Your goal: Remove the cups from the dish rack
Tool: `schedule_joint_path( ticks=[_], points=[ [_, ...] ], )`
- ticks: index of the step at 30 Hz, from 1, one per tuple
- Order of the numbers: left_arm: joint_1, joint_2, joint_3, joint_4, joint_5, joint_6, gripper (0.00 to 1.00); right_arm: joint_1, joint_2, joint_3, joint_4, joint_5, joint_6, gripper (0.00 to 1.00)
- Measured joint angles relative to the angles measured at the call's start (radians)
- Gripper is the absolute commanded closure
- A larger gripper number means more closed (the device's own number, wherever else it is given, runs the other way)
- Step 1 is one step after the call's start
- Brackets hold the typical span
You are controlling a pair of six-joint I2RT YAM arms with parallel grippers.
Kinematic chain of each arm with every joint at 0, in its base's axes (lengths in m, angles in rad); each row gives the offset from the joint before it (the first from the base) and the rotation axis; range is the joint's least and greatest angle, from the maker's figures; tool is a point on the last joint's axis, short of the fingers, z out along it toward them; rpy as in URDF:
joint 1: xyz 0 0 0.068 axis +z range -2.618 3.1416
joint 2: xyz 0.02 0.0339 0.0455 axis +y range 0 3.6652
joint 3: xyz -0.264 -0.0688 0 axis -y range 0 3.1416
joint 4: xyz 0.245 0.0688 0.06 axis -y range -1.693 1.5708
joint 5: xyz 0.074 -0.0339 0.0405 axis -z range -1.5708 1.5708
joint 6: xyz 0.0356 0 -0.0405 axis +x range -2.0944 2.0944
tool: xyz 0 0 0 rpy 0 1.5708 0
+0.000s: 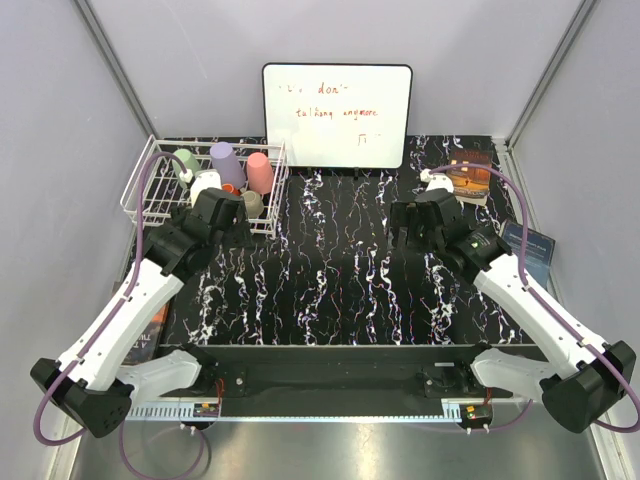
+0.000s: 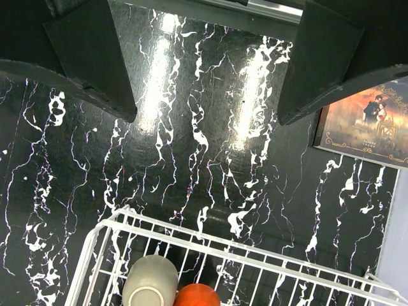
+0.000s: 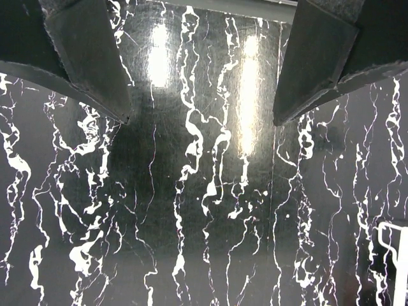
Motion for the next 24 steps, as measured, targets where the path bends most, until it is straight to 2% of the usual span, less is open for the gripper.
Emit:
schedule_joint_path(
  ticks=[10, 15, 21, 24],
  points=[
    [-0.001, -0.004, 0.002, -0.006, -0.015, 0.001, 0.01, 0.0, 0.028, -0.001, 0.023, 0.039, 0.032, 0.0],
    [-0.002, -0.004, 0.002, -0.006, -0.012, 0.001, 0.01, 0.0, 0.04, -0.015, 0.081, -0.04, 0.066, 0.0],
    [-0.002, 0.003, 0.002, -0.006, -0.01, 0.001, 0.01, 0.0, 0.227, 0.117, 0.109, -0.135, 0.071, 0.05],
    [-0.002, 0.006, -0.004, -0.006, -0.009, 0.001, 0.01, 0.005, 0.344, 0.246, 0.11, -0.159, 0.068, 0.04]
  ],
)
